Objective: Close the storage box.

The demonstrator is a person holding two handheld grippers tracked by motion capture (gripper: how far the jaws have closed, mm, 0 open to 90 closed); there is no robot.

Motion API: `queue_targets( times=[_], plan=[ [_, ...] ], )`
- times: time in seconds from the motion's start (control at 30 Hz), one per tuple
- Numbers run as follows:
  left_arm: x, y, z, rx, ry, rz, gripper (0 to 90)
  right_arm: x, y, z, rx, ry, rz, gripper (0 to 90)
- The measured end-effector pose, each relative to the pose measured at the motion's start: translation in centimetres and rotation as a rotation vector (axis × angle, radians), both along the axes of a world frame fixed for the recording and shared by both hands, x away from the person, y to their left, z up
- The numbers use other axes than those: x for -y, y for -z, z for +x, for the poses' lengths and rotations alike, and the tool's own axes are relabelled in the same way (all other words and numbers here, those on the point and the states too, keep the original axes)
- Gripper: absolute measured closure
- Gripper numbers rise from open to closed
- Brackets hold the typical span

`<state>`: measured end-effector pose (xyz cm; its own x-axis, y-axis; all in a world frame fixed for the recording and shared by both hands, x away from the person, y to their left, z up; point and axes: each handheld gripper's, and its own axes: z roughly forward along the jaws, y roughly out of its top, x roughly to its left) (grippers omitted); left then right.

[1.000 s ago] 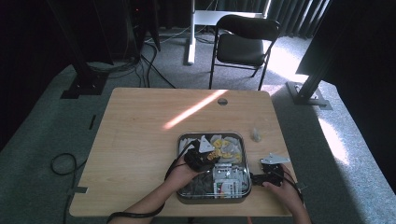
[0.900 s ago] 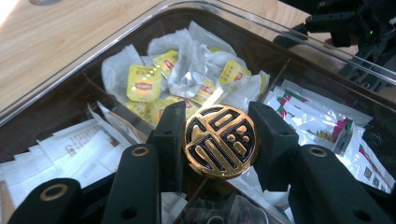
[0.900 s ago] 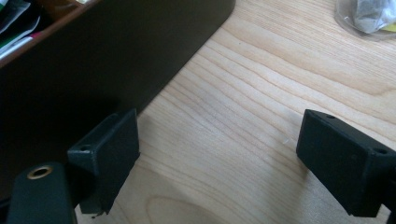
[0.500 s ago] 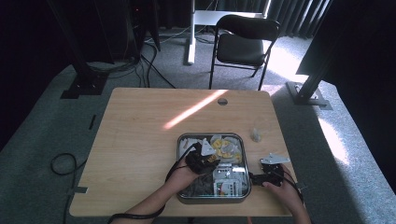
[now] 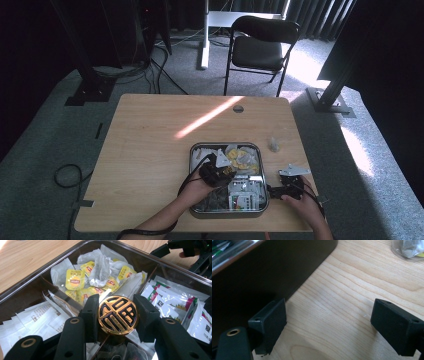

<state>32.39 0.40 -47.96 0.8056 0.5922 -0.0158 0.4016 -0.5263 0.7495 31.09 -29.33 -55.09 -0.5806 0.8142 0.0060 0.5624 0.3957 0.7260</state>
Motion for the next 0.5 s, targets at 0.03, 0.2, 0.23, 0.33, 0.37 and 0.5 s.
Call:
queue_targets(
  times=[0.03,0.2,0.23,0.33,0.37,0.5],
  plan=[
    [-0.1,0.0,0.1,-0.009,0.003,-0.007,57.9,0.0,0.0,0.0,0.0,0.0,0.0,12.6],
    [-0.5,0.0,0.1,-0.024,0.034,-0.017,47.1,0.0,0.0,0.0,0.0,0.0,0.0,12.6],
    [-0.6,0.0,0.1,-0.024,0.033,-0.017,44.9,0.0,0.0,0.0,0.0,0.0,0.0,12.6],
    [-0.9,0.0,0.1,-0.036,0.026,-0.03,40.0,0.0,0.0,0.0,0.0,0.0,0.0,12.6],
    [-1.0,0.0,0.1,-0.041,0.025,-0.035,36.9,0.0,0.0,0.0,0.0,0.0,0.0,12.6],
    [-1.2,-0.1,0.1,-0.049,0.032,-0.054,25.8,0.0,0.0,0.0,0.0,0.0,0.0,12.6]
  ],
)
